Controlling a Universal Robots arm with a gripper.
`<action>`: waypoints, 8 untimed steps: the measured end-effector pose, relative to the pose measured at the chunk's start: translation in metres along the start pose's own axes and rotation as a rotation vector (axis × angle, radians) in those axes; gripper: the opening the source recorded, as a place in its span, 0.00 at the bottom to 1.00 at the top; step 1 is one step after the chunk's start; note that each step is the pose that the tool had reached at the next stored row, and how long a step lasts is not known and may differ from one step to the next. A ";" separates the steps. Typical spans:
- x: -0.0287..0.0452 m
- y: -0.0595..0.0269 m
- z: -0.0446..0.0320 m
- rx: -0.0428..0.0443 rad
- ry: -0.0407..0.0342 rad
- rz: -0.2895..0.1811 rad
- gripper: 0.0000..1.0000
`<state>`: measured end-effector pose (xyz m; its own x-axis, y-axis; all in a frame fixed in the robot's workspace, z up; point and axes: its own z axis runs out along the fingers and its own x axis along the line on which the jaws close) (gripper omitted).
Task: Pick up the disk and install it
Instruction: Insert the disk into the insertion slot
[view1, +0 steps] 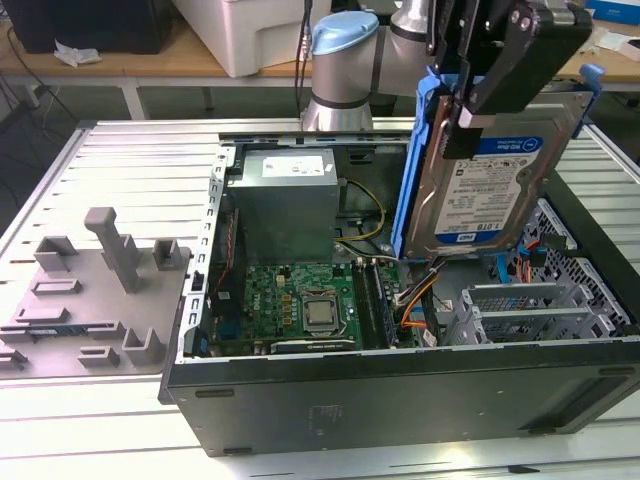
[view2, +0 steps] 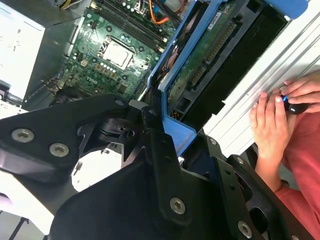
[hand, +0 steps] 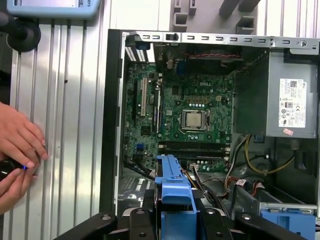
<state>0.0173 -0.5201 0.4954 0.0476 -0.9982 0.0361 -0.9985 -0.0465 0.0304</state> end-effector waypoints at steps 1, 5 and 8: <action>0.0018 -0.0010 0.0000 0.0000 0.0000 -0.001 0.37; 0.0134 -0.0078 0.0002 0.0001 0.0002 -0.002 0.37; 0.0183 -0.0136 0.0002 0.0001 0.0001 -0.003 0.37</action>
<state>0.0318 -0.5378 0.4955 0.0502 -0.9981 0.0361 -0.9983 -0.0492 0.0304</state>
